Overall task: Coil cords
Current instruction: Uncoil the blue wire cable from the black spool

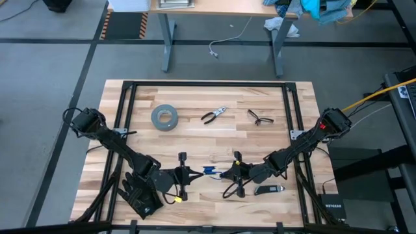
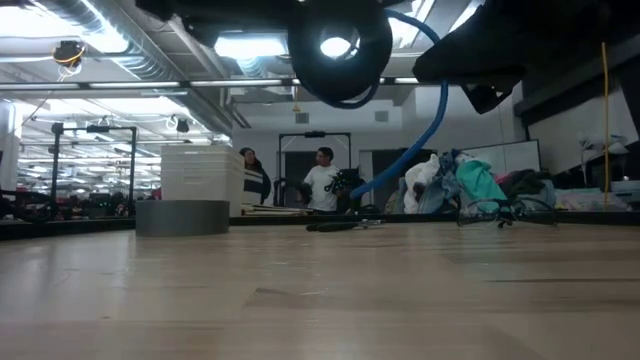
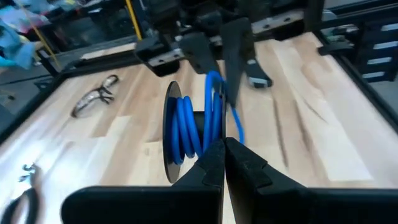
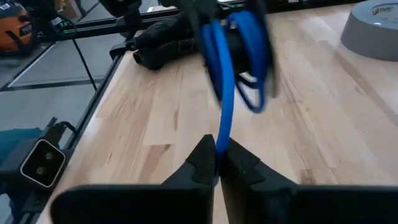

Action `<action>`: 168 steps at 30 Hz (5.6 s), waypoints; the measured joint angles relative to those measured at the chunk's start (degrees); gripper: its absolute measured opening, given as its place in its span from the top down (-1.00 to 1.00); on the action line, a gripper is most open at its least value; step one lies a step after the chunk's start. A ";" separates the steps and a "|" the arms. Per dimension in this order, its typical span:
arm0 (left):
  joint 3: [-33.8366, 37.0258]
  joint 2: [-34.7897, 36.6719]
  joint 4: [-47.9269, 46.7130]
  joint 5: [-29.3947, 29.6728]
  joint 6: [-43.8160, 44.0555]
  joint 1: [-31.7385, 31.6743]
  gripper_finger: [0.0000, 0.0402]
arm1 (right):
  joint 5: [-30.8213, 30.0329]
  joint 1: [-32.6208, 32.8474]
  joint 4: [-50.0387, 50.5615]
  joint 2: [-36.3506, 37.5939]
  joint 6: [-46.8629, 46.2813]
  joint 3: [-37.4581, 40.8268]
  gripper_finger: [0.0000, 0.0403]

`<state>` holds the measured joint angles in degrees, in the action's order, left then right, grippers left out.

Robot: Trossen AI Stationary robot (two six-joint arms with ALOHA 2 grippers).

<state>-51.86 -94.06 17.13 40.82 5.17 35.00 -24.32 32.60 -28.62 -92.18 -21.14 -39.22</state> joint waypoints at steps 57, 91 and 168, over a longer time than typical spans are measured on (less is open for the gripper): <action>0.00 -2.67 9.32 -7.16 -13.00 0.49 1.00 | 8.51 -8.00 35.14 0.09 12.17 -18.68 0.96; 0.00 0.44 -17.33 1.38 6.13 3.18 1.00 | 12.83 -4.14 44.32 0.09 3.36 -16.51 0.95; 0.00 -2.27 20.79 -30.14 -13.95 3.29 1.00 | -1.93 -2.56 43.68 0.09 21.46 -33.55 0.95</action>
<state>-51.86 -96.33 37.92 10.68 -8.78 38.28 -26.25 30.04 15.06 -92.09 0.32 -72.77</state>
